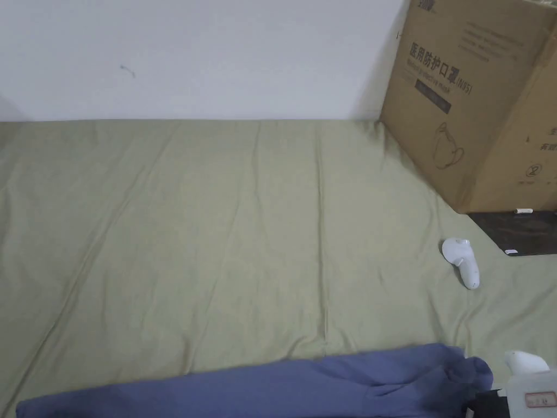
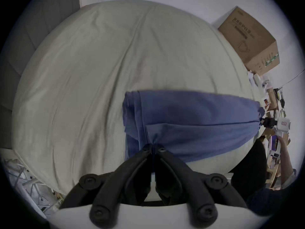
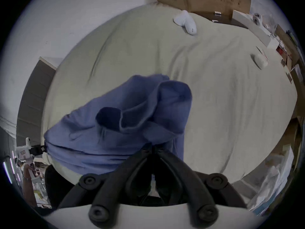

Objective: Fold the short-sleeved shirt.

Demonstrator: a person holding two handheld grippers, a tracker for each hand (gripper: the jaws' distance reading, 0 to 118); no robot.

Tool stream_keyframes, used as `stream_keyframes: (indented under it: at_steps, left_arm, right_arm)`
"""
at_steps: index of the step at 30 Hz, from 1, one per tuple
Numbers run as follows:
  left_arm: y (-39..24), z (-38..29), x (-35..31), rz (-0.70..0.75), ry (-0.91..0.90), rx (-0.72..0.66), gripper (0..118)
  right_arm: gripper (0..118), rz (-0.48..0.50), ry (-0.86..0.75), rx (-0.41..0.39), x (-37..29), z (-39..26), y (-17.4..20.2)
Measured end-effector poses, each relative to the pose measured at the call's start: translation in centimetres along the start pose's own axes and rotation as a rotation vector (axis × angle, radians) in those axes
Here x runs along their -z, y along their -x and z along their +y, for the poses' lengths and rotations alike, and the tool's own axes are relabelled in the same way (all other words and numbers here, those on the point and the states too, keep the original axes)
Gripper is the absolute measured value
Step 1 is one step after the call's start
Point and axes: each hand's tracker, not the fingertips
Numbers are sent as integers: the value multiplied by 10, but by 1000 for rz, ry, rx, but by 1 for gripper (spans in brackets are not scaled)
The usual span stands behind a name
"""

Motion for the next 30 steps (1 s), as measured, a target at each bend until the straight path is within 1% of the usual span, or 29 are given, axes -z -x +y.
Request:
stream_keyframes:
  at_steps: [1,2,3,4,5,7,9,10,11,13,15,16,17,18,19,20,21,22,23,24,27,28,29,30]
  left_arm:
    - [-3,0,-2,21,-6,9,35]
    - [-6,-1,-6,36,-14,24,59]
    - [-9,0,-12,34,-35,32,87]
    - [-11,0,-18,32,-52,33,106]
    - [-17,2,-27,30,-97,39,107]
    - [-30,11,-50,16,-199,54,106]
    - [-46,19,-71,23,-291,76,106]
    - [-56,23,-78,42,-341,86,106]
    - [-66,27,-84,91,-399,82,106]
    - [-82,33,-87,111,-461,88,106]
    - [-99,38,-81,160,-502,95,106]
    - [-103,40,-73,187,-503,98,103]
    - [-109,42,-67,200,-497,101,95]
    - [-114,42,-63,190,-494,104,77]
    - [-117,44,-58,182,-485,100,37]
    - [-121,44,-51,163,-469,98,8]
    - [-124,45,-44,150,-449,90,1]
    - [-128,46,-39,163,-432,69,1]
    - [-130,46,-36,144,-421,64,0]
    - [-133,45,-34,115,-417,61,0]
    - [-137,43,-33,96,-418,76,0]
    - [-133,42,-36,59,-419,94,0]
    - [-125,43,-40,-10,-415,97,0]
    - [-112,43,-44,-83,-411,74,0]
  right_arm:
    - [35,-17,-16,-2,0,1,-5]
    - [66,-75,-56,-31,-6,3,1]
    - [101,-122,-85,-68,-12,5,8]
    - [117,-153,-88,-98,-16,8,16]
    - [116,-167,-91,-120,-26,7,26]
    - [116,-139,-162,-172,-48,17,48]
    - [116,-120,-245,-192,-68,15,79]
    - [116,-118,-281,-193,-74,17,92]
    - [116,-107,-311,-192,-77,19,106]
    - [116,-84,-323,-208,-78,23,134]
    - [116,-89,-322,-231,-67,25,157]
    - [114,-88,-318,-235,-63,25,165]
    - [107,-79,-303,-242,-54,27,172]
    - [91,-71,-297,-247,-49,28,177]
    - [47,-71,-298,-246,-44,28,181]
    - [2,-77,-300,-245,-38,29,185]
    - [0,-108,-306,-254,-36,25,190]
    - [0,-123,-321,-262,-35,24,192]
    - [0,-101,-328,-273,-34,24,192]
    - [0,-100,-326,-269,-33,24,193]
    - [0,-71,-339,-249,-36,25,190]
    - [0,-68,-343,-251,-39,26,189]
    - [0,-60,-350,-256,-41,25,187]
    - [0,-44,-355,-263,-46,25,185]
